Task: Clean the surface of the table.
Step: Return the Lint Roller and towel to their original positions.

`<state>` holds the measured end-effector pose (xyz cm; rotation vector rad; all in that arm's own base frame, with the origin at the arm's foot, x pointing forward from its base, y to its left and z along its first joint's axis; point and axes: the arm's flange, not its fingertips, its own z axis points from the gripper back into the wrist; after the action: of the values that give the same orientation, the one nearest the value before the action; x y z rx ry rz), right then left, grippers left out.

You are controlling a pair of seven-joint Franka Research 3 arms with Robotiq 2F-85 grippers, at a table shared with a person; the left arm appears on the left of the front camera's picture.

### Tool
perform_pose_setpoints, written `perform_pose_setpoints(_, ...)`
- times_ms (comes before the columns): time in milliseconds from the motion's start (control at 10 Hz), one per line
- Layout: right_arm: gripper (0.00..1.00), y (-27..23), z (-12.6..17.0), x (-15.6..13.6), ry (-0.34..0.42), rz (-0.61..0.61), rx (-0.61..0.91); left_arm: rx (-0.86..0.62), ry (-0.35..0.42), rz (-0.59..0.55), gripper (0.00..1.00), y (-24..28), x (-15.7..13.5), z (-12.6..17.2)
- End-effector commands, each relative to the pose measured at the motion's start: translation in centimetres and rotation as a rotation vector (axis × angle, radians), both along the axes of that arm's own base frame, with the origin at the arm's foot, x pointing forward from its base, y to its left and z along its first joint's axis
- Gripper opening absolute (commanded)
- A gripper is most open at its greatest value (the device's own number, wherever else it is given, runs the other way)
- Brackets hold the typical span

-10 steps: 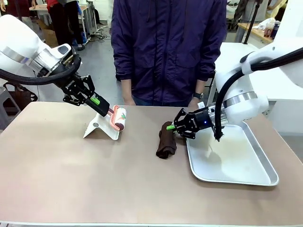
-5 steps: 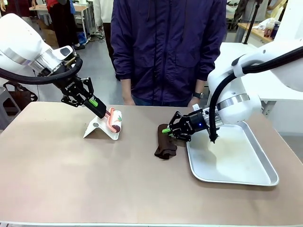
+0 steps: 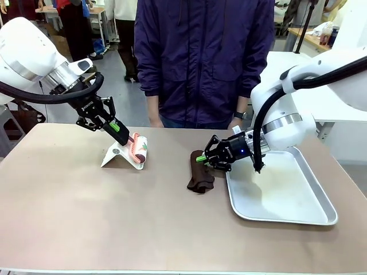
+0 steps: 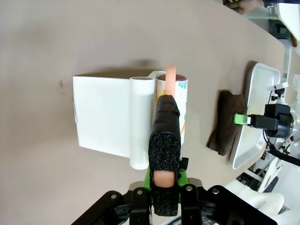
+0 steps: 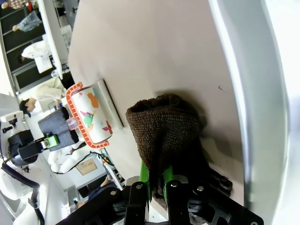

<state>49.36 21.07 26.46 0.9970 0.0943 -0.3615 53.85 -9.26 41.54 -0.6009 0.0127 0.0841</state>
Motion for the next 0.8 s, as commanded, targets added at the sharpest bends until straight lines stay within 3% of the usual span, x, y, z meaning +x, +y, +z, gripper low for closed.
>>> perform_pose_setpoints(0, 0.13, 0.38, -0.03, 0.36, 0.017, 0.029, 0.003, 0.039, 0.007, -0.005, 0.21, -0.72, 0.52, 0.3)
perform_pose_setpoints(600, 0.13, 0.23, -0.11, 0.38, 0.032, 0.06, 0.02, 0.092, 0.008, -0.021, 0.21, -1.13, 0.67, -0.03)
perform_pose_setpoints(700, 0.47, 0.22, -0.11, 0.32, 0.028, 0.068, 0.03, 0.085, 0.018, -0.015, 0.74, -1.24, 0.76, -0.07)
